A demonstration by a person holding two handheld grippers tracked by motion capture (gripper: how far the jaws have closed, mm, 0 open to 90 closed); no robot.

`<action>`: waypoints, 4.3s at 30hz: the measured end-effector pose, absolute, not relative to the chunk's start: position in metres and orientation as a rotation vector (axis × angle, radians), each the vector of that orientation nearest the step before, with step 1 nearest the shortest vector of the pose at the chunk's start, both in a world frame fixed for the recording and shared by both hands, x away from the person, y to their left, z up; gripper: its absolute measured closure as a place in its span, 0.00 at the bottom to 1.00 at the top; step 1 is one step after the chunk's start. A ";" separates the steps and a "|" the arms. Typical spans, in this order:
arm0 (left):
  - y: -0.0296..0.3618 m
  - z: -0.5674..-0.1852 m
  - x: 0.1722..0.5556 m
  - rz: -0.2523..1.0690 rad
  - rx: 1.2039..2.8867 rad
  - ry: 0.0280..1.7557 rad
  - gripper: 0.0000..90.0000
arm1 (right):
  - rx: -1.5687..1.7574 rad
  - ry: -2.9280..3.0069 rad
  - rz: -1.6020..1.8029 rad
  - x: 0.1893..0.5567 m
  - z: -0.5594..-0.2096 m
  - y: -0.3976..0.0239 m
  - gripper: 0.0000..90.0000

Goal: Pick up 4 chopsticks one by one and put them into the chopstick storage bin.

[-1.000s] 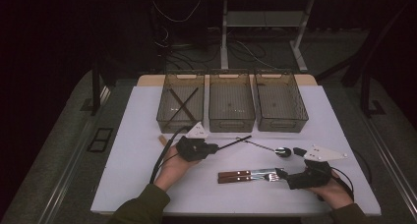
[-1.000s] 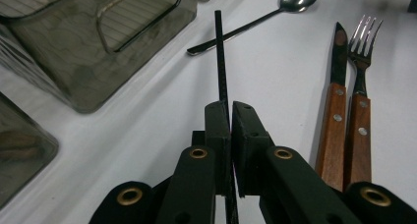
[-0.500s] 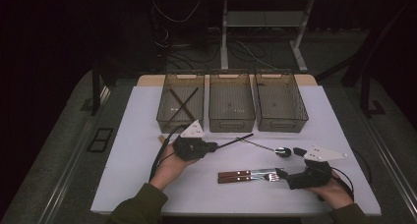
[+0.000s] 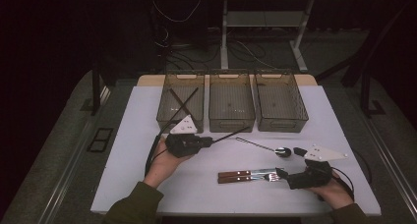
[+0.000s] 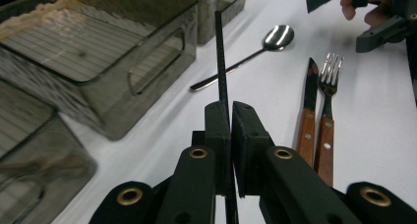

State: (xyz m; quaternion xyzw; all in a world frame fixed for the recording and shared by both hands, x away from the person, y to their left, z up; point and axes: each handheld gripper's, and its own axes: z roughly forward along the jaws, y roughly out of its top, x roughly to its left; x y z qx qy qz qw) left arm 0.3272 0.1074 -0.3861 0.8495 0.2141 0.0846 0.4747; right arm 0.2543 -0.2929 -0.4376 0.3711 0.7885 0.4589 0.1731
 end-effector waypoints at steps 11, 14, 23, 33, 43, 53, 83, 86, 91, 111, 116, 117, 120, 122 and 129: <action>0.127 -0.380 0.334 0.223 2.031 0.578 0.95 | 1.051 2.239 1.299 0.254 -0.438 -0.293 0.01; 0.133 -0.379 0.336 0.222 2.019 0.600 0.95 | 1.051 2.237 1.297 0.254 -0.438 -0.293 0.01; 0.148 -0.378 0.344 0.243 1.995 0.659 0.95 | 1.046 2.240 1.294 0.255 -0.438 -0.293 0.01; 0.161 -0.369 0.363 0.315 1.986 0.718 0.95 | 1.058 2.230 1.303 0.255 -0.438 -0.294 0.01; 0.170 -0.358 0.388 0.355 1.984 0.794 0.95 | 1.059 2.230 1.302 0.255 -0.438 -0.294 0.01; 0.179 -0.351 0.415 0.412 1.987 0.931 0.95 | 1.063 2.226 1.306 0.255 -0.438 -0.295 0.01; 0.148 -0.392 0.474 0.427 2.123 1.264 0.95 | 1.063 2.229 1.310 0.255 -0.438 -0.296 0.01; 0.147 -0.394 0.475 0.411 2.117 1.286 0.94 | 1.060 2.227 1.314 0.255 -0.437 -0.296 0.01; 0.146 -0.395 0.475 0.414 2.115 1.281 0.90 | 1.061 2.226 1.313 0.255 -0.437 -0.297 0.01; 0.155 -0.375 0.446 0.369 2.018 1.033 0.56 | 1.060 2.231 1.307 0.255 -0.438 -0.296 0.01; 0.155 -0.370 0.426 0.362 1.992 0.959 0.51 | 1.061 2.230 1.306 0.255 -0.438 -0.295 0.01; 0.154 -0.369 0.421 0.353 1.976 0.952 0.49 | 1.062 2.232 1.306 0.255 -0.438 -0.295 0.01; 0.154 -0.369 0.409 0.338 1.972 0.905 0.43 | 1.066 2.233 1.303 0.255 -0.438 -0.295 0.01; 0.154 -0.371 0.401 0.318 1.974 0.874 0.41 | 1.064 2.234 1.303 0.255 -0.438 -0.295 0.01; 0.155 -0.380 0.376 0.314 1.998 0.825 0.30 | 1.060 2.232 1.304 0.255 -0.438 -0.294 0.01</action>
